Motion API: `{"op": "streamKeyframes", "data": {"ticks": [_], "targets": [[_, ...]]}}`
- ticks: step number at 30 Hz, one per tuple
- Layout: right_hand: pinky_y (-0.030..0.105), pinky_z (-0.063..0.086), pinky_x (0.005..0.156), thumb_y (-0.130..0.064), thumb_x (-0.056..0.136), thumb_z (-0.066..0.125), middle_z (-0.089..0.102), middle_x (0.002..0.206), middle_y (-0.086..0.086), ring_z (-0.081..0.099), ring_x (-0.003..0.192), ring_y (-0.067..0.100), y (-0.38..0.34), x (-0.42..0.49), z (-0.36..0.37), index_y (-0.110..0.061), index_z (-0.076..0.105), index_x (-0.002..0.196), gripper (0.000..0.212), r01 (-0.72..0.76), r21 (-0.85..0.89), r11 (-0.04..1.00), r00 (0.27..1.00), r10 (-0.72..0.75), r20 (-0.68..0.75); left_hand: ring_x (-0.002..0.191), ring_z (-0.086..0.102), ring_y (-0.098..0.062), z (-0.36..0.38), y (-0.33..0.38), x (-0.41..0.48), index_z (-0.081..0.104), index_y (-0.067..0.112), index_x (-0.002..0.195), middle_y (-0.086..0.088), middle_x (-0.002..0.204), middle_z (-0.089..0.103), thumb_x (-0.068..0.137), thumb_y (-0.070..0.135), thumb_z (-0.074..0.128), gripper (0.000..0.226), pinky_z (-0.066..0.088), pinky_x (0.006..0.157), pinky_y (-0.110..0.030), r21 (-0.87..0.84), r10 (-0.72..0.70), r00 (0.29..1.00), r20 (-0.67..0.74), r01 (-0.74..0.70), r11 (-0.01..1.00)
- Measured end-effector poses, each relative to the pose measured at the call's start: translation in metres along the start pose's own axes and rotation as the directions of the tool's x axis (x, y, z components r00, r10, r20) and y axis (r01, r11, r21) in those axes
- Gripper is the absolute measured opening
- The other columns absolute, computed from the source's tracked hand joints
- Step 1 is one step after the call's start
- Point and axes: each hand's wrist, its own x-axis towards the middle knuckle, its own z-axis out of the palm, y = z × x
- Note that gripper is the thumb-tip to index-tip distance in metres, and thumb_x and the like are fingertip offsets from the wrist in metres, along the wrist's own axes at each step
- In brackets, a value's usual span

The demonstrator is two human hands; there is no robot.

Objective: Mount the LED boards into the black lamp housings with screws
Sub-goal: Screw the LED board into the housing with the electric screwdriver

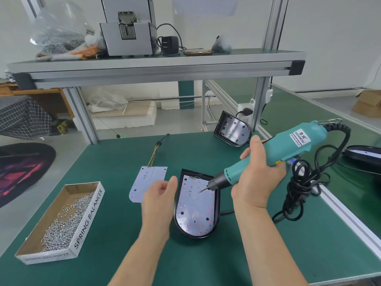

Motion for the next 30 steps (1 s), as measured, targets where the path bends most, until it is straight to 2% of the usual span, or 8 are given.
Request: {"op": "streamKeyframes", "data": {"ticks": [2, 5, 8, 11, 14, 17, 21, 30], "targets": [[0.018, 0.041, 0.05, -0.02, 0.08, 0.072, 0.052, 0.051, -0.008, 0.048, 0.048, 0.009, 0.006, -0.002, -0.003, -0.026, 0.06, 0.067, 0.019, 0.004, -0.035, 0.999, 0.999, -0.002, 0.045, 0.055, 0.037, -0.017, -0.009, -0.004, 0.014, 0.048, 0.018, 0.065, 0.015, 0.044, 0.038, 0.082, 0.057, 0.069, 0.048, 0.028, 0.057, -0.028, 0.291, 0.007, 1.0, 0.029, -0.016, 0.956], [0.021, 0.041, 0.051, -0.021, 0.08, 0.071, 0.05, 0.053, -0.004, 0.046, 0.05, 0.012, 0.016, -0.009, -0.008, -0.027, 0.06, 0.059, 0.025, 0.04, -0.139, 0.989, 0.986, -0.016, 0.167, 0.059, 0.026, -0.02, -0.006, -0.014, 0.02, 0.029, 0.022, 0.062, 0.013, 0.047, 0.024, 0.062, 0.069, 0.068, 0.061, 0.018, 0.061, -0.03, 0.482, -0.128, 0.975, 0.183, 0.024, 0.876], [0.027, 0.039, 0.053, -0.021, 0.081, 0.07, 0.045, 0.058, 0.005, 0.042, 0.054, 0.018, 0.028, -0.017, -0.013, -0.017, 0.05, 0.063, 0.027, 0.099, -0.227, 0.969, 0.964, -0.037, 0.263, 0.061, 0.047, -0.022, 0.004, -0.019, 0.019, 0.054, 0.011, 0.069, 0.006, 0.064, 0.052, 0.052, 0.057, 0.072, 0.052, 0.036, 0.06, -0.031, 0.488, -0.206, 0.947, 0.245, 0.063, 0.871], [0.032, 0.04, 0.053, -0.02, 0.081, 0.07, 0.045, 0.058, 0.005, 0.043, 0.054, 0.02, 0.038, -0.023, -0.017, -0.014, 0.048, 0.064, 0.029, 0.104, -0.259, 0.96, 0.955, -0.023, 0.297, 0.092, 0.072, -0.031, 0.008, -0.025, 0.024, 0.073, 0.003, 0.095, -0.009, 0.093, 0.076, 0.048, 0.046, 0.074, 0.063, 0.057, 0.084, -0.043, 0.414, -0.22, 0.943, 0.249, 0.102, 0.905], [0.032, 0.041, 0.053, -0.022, 0.082, 0.071, 0.046, 0.057, 0.003, 0.044, 0.054, 0.019, 0.046, -0.029, -0.019, -0.011, 0.048, 0.065, 0.03, 0.103, -0.268, 0.958, 0.951, -0.016, 0.309, 0.09, 0.072, -0.031, 0.01, -0.029, 0.026, 0.073, -0.001, 0.103, -0.016, 0.104, 0.075, 0.049, 0.043, 0.074, 0.069, 0.055, 0.092, -0.047, 0.38, -0.209, 0.944, 0.255, 0.101, 0.919], [0.029, 0.041, 0.053, -0.023, 0.082, 0.071, 0.046, 0.057, -0.002, 0.044, 0.054, 0.016, 0.053, -0.031, -0.021, -0.008, 0.048, 0.067, 0.032, 0.106, -0.267, 0.958, 0.946, -0.014, 0.324, 0.077, 0.063, -0.023, 0.012, -0.032, 0.028, 0.072, -0.001, 0.104, -0.016, 0.105, 0.075, 0.053, 0.042, 0.075, 0.066, 0.056, 0.08, -0.041, 0.382, -0.202, 0.946, 0.254, 0.094, 0.919], [0.025, 0.041, 0.053, -0.019, 0.083, 0.07, 0.047, 0.056, -0.01, 0.044, 0.052, 0.011, 0.057, -0.034, -0.023, -0.007, 0.049, 0.066, 0.03, 0.132, -0.277, 0.952, 0.941, -0.032, 0.338, 0.07, 0.053, -0.021, 0.012, -0.035, 0.029, 0.07, -0.003, 0.1, -0.012, 0.088, 0.073, 0.059, 0.04, 0.078, 0.06, 0.041, 0.068, -0.031, 0.375, -0.219, 0.946, 0.238, 0.119, 0.919], [0.026, 0.039, 0.053, -0.019, 0.083, 0.069, 0.044, 0.055, -0.01, 0.041, 0.052, 0.012, 0.057, -0.038, -0.02, 0.005, 0.046, 0.07, 0.036, 0.188, -0.313, 0.931, 0.916, -0.052, 0.397, 0.079, 0.066, -0.026, 0.013, -0.043, 0.037, 0.074, 0.005, 0.095, -0.011, 0.098, 0.076, 0.066, 0.038, 0.082, 0.045, 0.045, 0.071, -0.032, 0.373, -0.215, 0.944, 0.252, 0.11, 0.921]]}}
